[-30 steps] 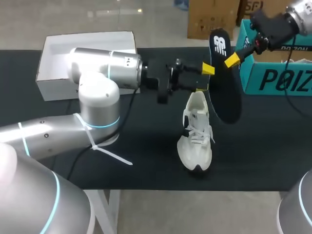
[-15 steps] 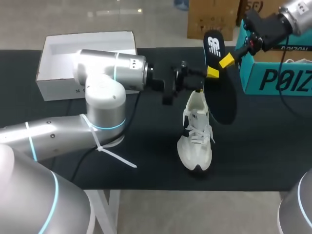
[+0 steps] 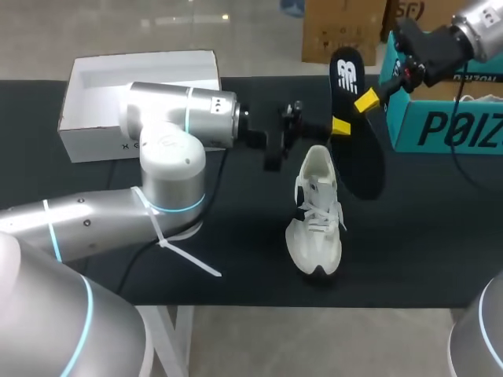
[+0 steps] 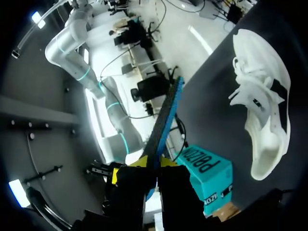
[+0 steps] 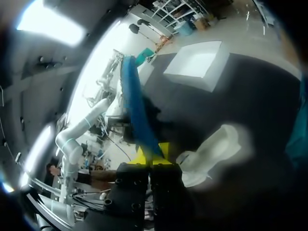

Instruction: Take the shoe out of the shoebox, open the shoe tongue, remove and reinsert the insole, then place the shoe into the shoebox

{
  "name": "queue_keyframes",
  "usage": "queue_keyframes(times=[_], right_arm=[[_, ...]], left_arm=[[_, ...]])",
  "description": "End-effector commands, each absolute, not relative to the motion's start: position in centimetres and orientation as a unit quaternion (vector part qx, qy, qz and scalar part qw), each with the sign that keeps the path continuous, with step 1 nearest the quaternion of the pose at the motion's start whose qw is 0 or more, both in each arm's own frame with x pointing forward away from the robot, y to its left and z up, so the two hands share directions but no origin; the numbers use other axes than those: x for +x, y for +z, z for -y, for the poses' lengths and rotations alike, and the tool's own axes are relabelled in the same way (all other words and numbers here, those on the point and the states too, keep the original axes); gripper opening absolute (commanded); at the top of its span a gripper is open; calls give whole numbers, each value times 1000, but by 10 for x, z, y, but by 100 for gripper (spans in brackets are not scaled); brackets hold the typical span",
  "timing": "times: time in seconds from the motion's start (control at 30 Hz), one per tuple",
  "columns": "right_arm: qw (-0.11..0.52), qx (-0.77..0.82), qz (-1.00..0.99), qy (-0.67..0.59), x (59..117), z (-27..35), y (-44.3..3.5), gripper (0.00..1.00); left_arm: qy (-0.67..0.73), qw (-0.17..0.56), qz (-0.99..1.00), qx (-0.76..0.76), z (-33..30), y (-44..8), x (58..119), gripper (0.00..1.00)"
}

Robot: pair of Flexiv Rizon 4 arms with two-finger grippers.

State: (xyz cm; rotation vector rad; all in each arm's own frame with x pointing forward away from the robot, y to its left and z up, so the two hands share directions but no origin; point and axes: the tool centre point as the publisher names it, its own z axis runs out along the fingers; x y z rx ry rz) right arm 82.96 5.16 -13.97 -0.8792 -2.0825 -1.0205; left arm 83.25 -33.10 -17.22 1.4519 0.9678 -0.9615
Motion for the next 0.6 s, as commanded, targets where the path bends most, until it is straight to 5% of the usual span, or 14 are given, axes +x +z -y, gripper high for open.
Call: queue_keyframes(times=[0.03, 0.07, 0.1, 0.13, 0.6], right_arm=[[325, -339, 792, -391, 828, -54, -140, 0], [322, -345, 790, -391, 828, -54, -141, 4], [322, -347, 790, -391, 828, -53, -141, 46], [318, -351, 788, -394, 828, -52, -142, 100], [184, -383, 822, -380, 783, -20, -114, 100]], left_arm=[[-401, 546, -412, 608, 331, -174, 833, 0], [-401, 547, -413, 608, 330, -175, 833, 0], [-400, 547, -415, 607, 329, -175, 833, 0], [-400, 547, -416, 606, 328, -176, 833, 0], [-388, 523, -449, 612, 309, -192, 838, 0]])
